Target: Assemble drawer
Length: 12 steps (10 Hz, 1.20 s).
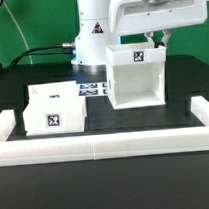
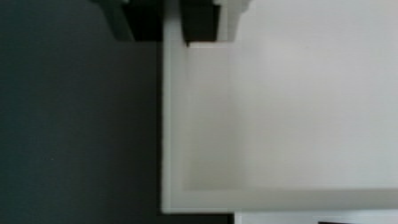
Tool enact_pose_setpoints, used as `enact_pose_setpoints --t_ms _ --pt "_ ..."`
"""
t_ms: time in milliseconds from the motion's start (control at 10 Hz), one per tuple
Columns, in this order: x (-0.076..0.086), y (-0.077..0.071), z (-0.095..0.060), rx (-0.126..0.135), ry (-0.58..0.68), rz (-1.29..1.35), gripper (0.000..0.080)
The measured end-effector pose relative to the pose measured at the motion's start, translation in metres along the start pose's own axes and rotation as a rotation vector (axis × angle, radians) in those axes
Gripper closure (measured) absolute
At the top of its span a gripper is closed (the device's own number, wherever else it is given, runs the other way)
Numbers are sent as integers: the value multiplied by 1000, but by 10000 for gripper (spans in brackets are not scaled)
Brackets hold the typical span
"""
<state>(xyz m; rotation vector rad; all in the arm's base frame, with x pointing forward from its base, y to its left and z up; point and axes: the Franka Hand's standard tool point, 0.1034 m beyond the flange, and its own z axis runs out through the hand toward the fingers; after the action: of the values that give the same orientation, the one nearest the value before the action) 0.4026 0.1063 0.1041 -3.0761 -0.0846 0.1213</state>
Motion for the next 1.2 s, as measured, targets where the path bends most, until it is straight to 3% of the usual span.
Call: enact_pose_setpoints --t_ms 500,1200 --pt "62 10 -5 26 22 38 762" --pt "155 28 -14 44 157 38 758"
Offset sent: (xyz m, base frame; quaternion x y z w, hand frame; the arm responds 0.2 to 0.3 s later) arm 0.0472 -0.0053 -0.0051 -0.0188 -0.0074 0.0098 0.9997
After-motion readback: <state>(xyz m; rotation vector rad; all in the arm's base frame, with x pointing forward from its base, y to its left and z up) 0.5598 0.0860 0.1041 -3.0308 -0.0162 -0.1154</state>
